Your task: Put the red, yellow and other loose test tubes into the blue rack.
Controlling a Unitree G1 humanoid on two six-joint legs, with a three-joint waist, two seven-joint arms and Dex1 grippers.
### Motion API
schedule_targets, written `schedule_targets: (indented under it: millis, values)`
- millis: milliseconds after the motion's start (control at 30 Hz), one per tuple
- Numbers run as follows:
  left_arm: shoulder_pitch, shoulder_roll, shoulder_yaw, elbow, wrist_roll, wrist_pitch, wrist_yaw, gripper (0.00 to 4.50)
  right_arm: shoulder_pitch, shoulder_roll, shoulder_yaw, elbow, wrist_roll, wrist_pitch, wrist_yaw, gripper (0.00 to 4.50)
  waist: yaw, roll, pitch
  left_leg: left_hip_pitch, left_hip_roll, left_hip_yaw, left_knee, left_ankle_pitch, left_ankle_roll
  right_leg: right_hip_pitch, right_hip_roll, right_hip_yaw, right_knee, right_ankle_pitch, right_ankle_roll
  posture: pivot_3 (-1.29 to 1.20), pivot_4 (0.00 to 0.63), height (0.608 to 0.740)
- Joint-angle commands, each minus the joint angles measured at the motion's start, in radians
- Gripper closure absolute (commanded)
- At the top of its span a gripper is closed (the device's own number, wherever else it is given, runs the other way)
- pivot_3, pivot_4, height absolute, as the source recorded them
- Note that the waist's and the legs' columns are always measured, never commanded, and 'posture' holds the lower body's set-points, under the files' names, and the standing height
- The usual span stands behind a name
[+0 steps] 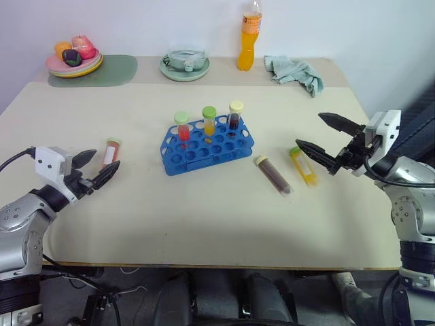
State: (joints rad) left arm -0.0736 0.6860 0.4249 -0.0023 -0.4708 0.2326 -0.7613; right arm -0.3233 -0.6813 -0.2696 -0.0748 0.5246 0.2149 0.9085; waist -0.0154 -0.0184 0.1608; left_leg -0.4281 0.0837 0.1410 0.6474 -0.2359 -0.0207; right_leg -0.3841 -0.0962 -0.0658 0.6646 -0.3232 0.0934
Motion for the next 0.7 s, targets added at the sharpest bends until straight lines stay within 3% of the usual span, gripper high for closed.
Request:
schedule_targets:
  millis: [33, 433, 600, 700]
  values:
    - [-0.010, -0.001, 0.010, -0.037, -0.016, -0.005, 0.000, 0.88, -0.001, -0.001, -0.011, -0.041, 0.013, -0.001, -0.004, 0.00, 0.000, 0.000, 0.000, 0.000, 0.000, 0.000, 0.000, 0.000, 0.000, 0.000, 0.000, 0.000, 0.000, 0.000, 0.000, 0.00, 0.150, 0.740]
    - [-0.019, -0.003, -0.023, -0.056, -0.028, -0.014, -0.054, 0.88, 0.011, -0.012, -0.004, -0.037, -0.014, 0.027, -0.037, 0.00, -0.001, 0.000, 0.000, 0.000, 0.000, 0.000, 0.000, 0.000, 0.000, 0.000, 0.000, 0.000, 0.000, 0.000, 0.000, 0.00, 0.150, 0.740]
    - [0.027, 0.029, -0.061, -0.102, -0.091, -0.042, -0.278, 0.88, 0.028, -0.078, 0.023, -0.120, -0.113, 0.243, -0.216, 0.00, 0.000, 0.000, 0.000, -0.001, 0.000, 0.001, 0.000, 0.000, 0.000, -0.002, 0.000, 0.001, 0.000, 0.000, 0.000, 0.00, 0.150, 0.740]
    - [0.017, 0.039, -0.077, -0.114, -0.158, -0.011, -0.386, 0.88, -0.041, -0.116, 0.110, -0.110, -0.125, 0.452, -0.247, 0.00, -0.005, 0.000, 0.000, -0.001, 0.000, 0.002, 0.000, 0.000, 0.000, -0.002, 0.000, 0.001, 0.001, 0.000, 0.000, 0.00, 0.150, 0.740]
